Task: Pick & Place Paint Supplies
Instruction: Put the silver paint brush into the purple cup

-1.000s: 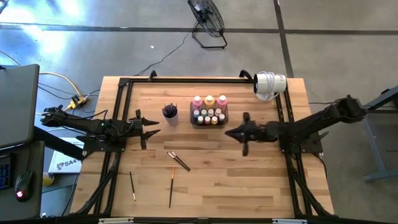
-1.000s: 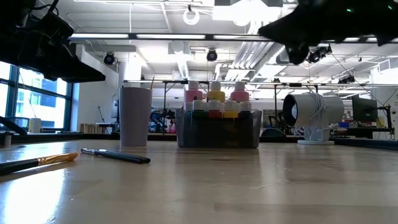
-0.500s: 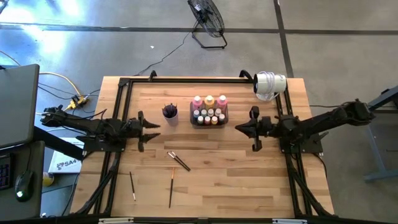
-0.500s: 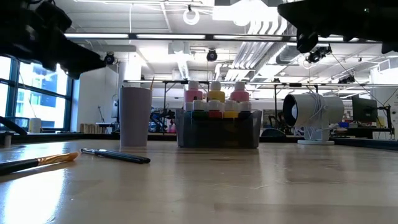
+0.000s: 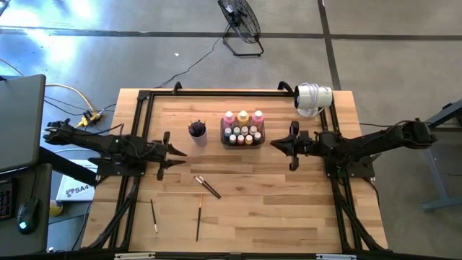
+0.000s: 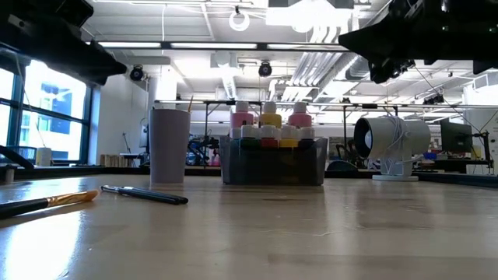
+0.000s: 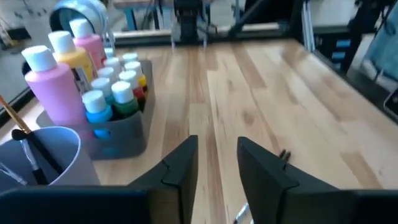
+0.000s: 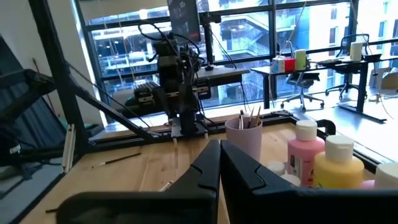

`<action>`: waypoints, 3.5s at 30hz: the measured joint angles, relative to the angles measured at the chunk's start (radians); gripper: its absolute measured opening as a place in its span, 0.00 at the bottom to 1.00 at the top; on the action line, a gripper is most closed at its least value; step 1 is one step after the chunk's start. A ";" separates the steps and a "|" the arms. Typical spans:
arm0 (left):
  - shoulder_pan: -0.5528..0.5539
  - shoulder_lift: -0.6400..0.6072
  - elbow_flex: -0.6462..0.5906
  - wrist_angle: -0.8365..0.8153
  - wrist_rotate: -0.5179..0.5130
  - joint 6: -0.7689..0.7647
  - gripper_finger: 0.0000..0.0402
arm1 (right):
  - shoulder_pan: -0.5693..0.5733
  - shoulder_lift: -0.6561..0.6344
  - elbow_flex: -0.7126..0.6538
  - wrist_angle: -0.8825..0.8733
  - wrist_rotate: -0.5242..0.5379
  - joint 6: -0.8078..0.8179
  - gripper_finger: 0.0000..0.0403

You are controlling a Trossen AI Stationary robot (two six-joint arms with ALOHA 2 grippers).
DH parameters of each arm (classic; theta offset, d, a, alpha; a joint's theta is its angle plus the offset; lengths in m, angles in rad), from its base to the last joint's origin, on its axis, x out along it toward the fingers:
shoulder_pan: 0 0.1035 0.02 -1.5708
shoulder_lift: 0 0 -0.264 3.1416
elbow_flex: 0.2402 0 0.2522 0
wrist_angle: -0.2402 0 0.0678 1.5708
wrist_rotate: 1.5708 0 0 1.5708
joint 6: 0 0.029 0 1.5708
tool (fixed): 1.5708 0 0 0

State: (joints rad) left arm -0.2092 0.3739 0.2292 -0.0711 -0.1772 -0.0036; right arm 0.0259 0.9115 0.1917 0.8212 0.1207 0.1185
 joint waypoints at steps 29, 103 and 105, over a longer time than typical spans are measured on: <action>0.000 0.421 0.085 -0.069 0.122 0.023 0.16 | 0.000 0.000 0.001 0.022 0.011 0.106 0.01; 0.000 0.936 0.086 0.196 0.274 -0.031 0.01 | 0.000 0.002 0.001 0.003 0.010 0.106 0.01; 0.000 0.936 0.086 0.195 0.302 -0.031 0.00 | 0.000 0.002 0.001 0.003 0.010 0.106 0.01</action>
State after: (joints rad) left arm -0.2089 1.3102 0.3149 0.1239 0.1250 -0.0346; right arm 0.0257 0.9134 0.1925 0.8238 0.1310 0.2241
